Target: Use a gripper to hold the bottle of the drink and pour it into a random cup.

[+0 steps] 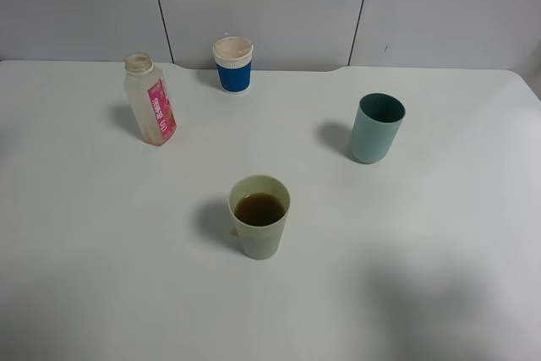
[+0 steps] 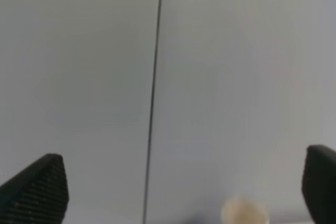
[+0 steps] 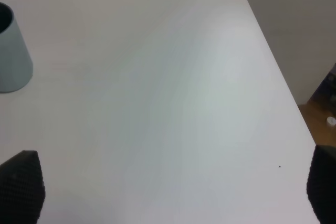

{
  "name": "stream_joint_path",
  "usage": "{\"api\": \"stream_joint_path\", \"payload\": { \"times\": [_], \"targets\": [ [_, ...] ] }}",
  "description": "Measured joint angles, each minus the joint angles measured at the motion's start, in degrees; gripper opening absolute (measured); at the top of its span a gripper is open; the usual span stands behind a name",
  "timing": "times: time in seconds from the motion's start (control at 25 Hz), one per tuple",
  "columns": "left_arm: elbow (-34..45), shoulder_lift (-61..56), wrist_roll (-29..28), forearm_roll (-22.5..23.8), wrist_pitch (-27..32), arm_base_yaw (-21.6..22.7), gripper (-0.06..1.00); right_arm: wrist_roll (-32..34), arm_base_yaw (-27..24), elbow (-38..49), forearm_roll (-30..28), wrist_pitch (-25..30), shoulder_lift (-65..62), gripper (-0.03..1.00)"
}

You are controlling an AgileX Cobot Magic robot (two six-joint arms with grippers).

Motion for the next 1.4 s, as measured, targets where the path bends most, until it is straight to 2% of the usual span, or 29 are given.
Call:
{"api": "stream_joint_path", "payload": {
  "times": [0.4,0.6,0.76,1.08,1.4],
  "targets": [
    [0.0,-15.0,1.1,3.3,22.2,0.0,0.85,0.0,0.0,0.0,0.0,0.0,0.0,1.00],
    [0.1,-21.3,0.7,6.6,33.8,0.0,0.85,0.0,0.0,0.0,0.0,0.0,0.0,1.00],
    [0.1,-25.0,0.7,6.9,39.8,0.0,0.85,0.0,0.0,0.0,0.0,0.0,0.0,1.00],
    [-0.1,-31.5,0.5,4.6,50.2,0.0,0.85,0.0,0.0,0.0,0.0,0.0,0.0,1.00],
    [-2.9,-34.6,0.5,3.8,62.1,0.0,0.85,0.0,0.0,0.0,0.0,0.0,0.0,1.00]
  ]
}}
